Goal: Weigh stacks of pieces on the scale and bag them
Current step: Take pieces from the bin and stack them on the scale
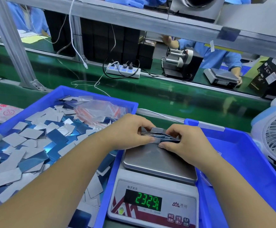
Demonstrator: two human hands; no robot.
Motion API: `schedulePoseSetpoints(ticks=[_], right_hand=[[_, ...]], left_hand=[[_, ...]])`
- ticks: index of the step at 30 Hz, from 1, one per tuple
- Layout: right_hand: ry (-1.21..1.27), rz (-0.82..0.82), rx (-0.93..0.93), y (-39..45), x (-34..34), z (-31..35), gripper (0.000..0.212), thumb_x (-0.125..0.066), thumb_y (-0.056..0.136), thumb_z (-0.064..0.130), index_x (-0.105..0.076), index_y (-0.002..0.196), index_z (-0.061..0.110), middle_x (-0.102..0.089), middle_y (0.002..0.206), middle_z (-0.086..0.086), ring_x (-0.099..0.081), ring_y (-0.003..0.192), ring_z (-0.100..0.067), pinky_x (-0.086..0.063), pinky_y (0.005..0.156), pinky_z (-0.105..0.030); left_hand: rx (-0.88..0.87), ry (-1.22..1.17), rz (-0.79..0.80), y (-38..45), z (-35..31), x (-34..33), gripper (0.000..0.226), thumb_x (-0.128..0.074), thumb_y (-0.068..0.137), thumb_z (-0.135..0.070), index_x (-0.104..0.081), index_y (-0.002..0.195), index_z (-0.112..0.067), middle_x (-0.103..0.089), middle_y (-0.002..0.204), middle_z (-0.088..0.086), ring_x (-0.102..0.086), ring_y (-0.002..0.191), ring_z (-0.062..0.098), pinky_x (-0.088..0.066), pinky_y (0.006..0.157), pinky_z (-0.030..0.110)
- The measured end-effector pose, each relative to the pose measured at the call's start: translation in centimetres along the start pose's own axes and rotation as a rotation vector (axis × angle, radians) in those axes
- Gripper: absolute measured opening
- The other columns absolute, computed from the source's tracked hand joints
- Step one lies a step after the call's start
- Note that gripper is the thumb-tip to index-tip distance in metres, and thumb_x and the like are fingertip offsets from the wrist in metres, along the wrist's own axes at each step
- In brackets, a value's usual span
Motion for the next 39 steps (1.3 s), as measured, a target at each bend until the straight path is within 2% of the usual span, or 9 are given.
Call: schedulePoseSetpoints(ticks=[3,10,15,19,26,30,33,35,39], right_hand=[[0.031,0.006,0.015,-0.1,0.0,0.3,0.027,-0.084,0.068,0.044,-0.058,0.074,0.042,-0.061,0.074,0.03,-0.054,0.078,0.006,-0.038,0.061,-0.012],[0.095,0.029,0.013,-0.4,0.9,0.1,0.034,-0.088,0.069,0.035,-0.059,0.081,0.047,-0.064,0.078,0.016,-0.057,0.081,0.0,-0.043,0.068,-0.011],[0.146,0.056,0.035,-0.6,2.0,-0.1,0.024,-0.085,0.073,0.024,-0.067,0.076,0.038,-0.067,0.07,0.022,-0.059,0.066,-0.001,-0.042,0.059,-0.01],[0.172,0.09,0.008,-0.5,2.5,-0.5,0.022,-0.084,0.075,0.025,-0.067,0.079,0.039,-0.067,0.067,0.016,-0.056,0.06,-0.003,-0.043,0.055,-0.014],[0.17,0.147,-0.038,-0.8,3.6,-1.8,0.02,-0.083,0.075,0.024,-0.067,0.074,0.035,-0.063,0.058,0.013,-0.049,0.048,0.0,-0.037,0.049,-0.01],[0.196,-0.021,-0.12,-0.9,5.7,-4.1,0.02,-0.085,0.072,0.023,-0.067,0.071,0.031,-0.056,0.055,0.014,-0.042,0.048,-0.002,-0.035,0.049,-0.014],[0.23,-0.099,-0.084,-0.5,4.6,-3.0,0.023,-0.084,0.074,0.021,-0.065,0.072,0.033,-0.059,0.058,0.015,-0.045,0.05,-0.001,-0.036,0.05,-0.013],[0.277,-0.062,-0.017,-0.3,3.5,-1.7,0.023,-0.084,0.074,0.018,-0.066,0.074,0.033,-0.06,0.059,0.015,-0.046,0.051,-0.001,-0.035,0.05,-0.012],[0.359,-0.01,0.075,-0.6,3.3,-0.8,0.022,-0.085,0.073,0.015,-0.068,0.073,0.029,-0.058,0.058,0.017,-0.045,0.05,0.002,-0.034,0.051,-0.007]], left_hand=[[-0.019,0.016,-0.014,0.0,-0.1,0.0,0.016,-0.075,0.086,-0.025,-0.077,0.101,-0.031,-0.062,0.077,-0.035,-0.054,0.065,-0.009,-0.036,0.06,0.004],[0.018,0.0,-0.022,0.1,0.4,0.1,0.01,-0.073,0.089,-0.025,-0.077,0.098,-0.029,-0.064,0.072,-0.031,-0.054,0.065,-0.004,-0.038,0.059,0.007],[0.076,-0.013,-0.016,0.0,0.9,0.4,0.01,-0.073,0.089,-0.031,-0.074,0.094,-0.023,-0.06,0.063,-0.016,-0.046,0.057,0.002,-0.037,0.054,0.013],[0.078,-0.028,0.016,0.0,0.7,0.3,0.01,-0.073,0.089,-0.032,-0.074,0.093,-0.023,-0.067,0.074,-0.008,-0.048,0.061,0.002,-0.043,0.061,0.019],[0.082,-0.015,0.016,-0.1,0.8,0.4,0.009,-0.075,0.088,-0.029,-0.073,0.091,-0.021,-0.06,0.064,-0.019,-0.047,0.058,0.0,-0.038,0.056,0.012],[0.174,-0.029,-0.097,-0.5,2.9,2.3,0.012,-0.076,0.087,-0.031,-0.068,0.082,-0.023,-0.048,0.052,-0.016,-0.041,0.05,0.003,-0.034,0.052,0.013],[0.084,-0.016,-0.046,-0.2,1.3,1.0,0.008,-0.075,0.087,-0.026,-0.074,0.094,-0.021,-0.055,0.057,-0.029,-0.048,0.055,-0.003,-0.036,0.055,0.008],[0.02,0.019,-0.025,0.1,0.0,-0.1,0.011,-0.073,0.088,-0.023,-0.075,0.099,-0.025,-0.057,0.063,-0.036,-0.051,0.059,-0.006,-0.037,0.057,0.006],[0.034,0.044,-0.043,0.3,-0.2,-0.4,0.011,-0.072,0.089,-0.029,-0.075,0.1,-0.03,-0.064,0.072,-0.023,-0.053,0.065,-0.005,-0.037,0.058,0.009]])
Point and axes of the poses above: each hand's wrist, its own y-axis towards the middle knuckle, its own x-axis out of the back of the hand, z = x × y, the point moved 4 cm from there along y, towards the middle knuckle
